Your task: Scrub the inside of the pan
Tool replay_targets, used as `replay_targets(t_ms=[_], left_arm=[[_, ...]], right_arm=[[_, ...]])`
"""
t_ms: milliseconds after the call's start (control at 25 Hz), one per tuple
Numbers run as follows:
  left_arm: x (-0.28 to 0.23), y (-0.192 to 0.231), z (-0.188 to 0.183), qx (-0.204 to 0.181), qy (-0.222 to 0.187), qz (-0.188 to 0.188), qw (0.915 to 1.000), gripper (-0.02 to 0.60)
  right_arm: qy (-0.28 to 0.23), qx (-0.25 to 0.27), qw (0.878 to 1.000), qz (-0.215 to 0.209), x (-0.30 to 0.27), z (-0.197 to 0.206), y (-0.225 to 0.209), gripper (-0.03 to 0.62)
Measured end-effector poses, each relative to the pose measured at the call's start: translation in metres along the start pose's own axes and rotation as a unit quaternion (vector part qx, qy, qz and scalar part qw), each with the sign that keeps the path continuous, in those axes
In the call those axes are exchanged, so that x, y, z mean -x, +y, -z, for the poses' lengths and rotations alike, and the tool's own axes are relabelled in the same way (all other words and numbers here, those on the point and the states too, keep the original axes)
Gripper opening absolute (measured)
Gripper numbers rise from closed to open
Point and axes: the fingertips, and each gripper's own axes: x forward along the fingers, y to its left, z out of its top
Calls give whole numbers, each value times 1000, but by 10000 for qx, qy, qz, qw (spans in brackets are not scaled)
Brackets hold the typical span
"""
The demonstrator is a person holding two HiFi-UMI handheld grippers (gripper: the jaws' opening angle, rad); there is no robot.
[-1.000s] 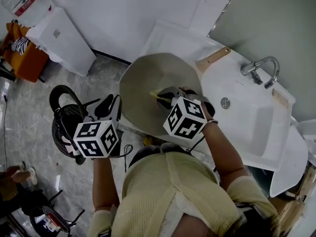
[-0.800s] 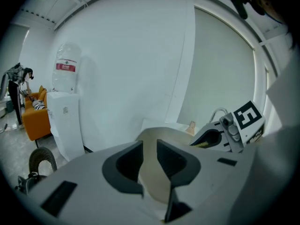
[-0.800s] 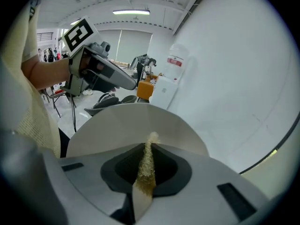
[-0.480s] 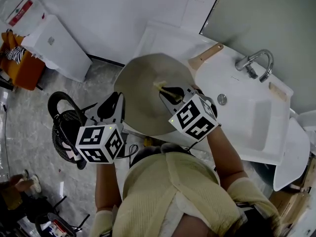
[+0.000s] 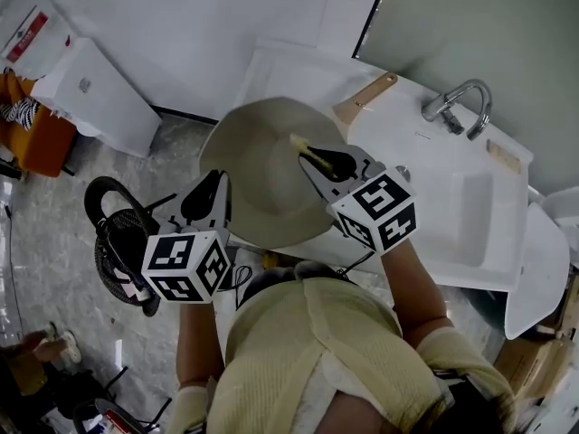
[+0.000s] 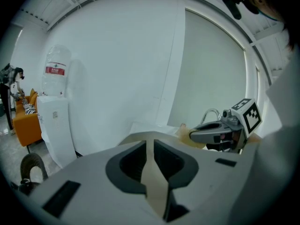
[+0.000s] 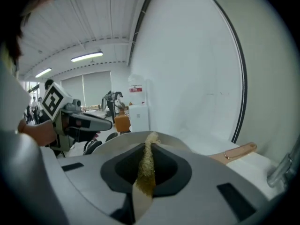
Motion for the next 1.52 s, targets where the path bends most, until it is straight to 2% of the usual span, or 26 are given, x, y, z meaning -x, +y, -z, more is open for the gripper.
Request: replay_targets(t_ms=[200, 560, 1160, 1520], left_arm=[[0, -5, 1, -58, 6, -15, 10000, 101], [2, -7, 4, -93, 6, -124, 9999, 101], [8, -4, 16, -77, 139, -232, 9996, 101], [10, -3, 18, -57, 162, -243, 9996, 101]], right_arm=[[-223, -720, 9972, 33, 9, 3, -8, 53], [-352, -1212, 9920, 1, 16, 9, -10, 52], [-295, -1557, 9874, 42, 17, 21, -7, 51], [-278, -1565, 9873, 24, 18, 21, -4, 51]])
